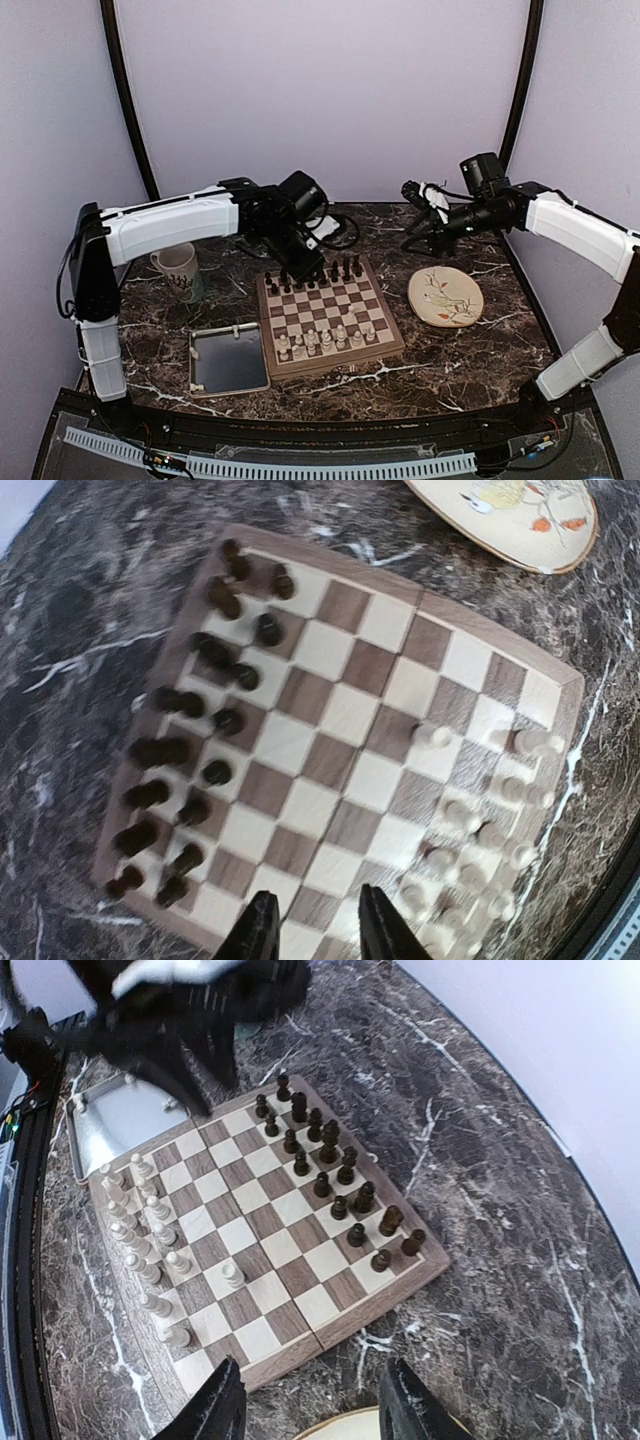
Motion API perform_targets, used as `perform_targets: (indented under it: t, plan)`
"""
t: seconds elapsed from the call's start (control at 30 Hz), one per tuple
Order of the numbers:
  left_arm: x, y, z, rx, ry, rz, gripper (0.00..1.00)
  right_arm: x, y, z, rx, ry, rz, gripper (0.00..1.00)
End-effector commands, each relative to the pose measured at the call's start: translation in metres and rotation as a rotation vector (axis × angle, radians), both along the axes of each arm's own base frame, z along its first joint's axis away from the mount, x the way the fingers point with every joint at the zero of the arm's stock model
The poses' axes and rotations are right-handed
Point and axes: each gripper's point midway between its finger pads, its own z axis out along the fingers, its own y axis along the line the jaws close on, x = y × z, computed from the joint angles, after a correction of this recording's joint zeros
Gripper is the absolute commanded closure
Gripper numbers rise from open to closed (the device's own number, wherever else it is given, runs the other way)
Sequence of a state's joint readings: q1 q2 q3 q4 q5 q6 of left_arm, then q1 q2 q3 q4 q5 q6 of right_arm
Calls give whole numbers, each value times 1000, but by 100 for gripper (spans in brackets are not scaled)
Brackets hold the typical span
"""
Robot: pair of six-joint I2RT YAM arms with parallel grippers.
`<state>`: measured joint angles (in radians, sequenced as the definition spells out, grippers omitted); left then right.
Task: Set up the chess pieces on the board
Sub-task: Pick up the rook from the chessboard.
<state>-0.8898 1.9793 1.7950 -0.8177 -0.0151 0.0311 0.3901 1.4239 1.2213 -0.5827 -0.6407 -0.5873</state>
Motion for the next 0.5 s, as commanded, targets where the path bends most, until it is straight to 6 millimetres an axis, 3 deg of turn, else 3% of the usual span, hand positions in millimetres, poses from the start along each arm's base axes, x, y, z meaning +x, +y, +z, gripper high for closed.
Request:
perform_targets:
  t: [0.0, 0.17, 0.2, 0.47]
  plan:
    - [27, 58, 45, -68, -178, 101, 70, -11, 26, -34, -148, 41, 60, 54]
    - [34, 97, 45, -113, -288, 151, 70, -18, 58, -76, -272, 91, 106, 52]
    - [37, 98, 55, -142, -328, 155, 70, -21, 64, -83, -293, 107, 120, 51]
    - [43, 123, 48, -167, -361, 208, 65, -29, 93, -136, -496, 156, 176, 48]
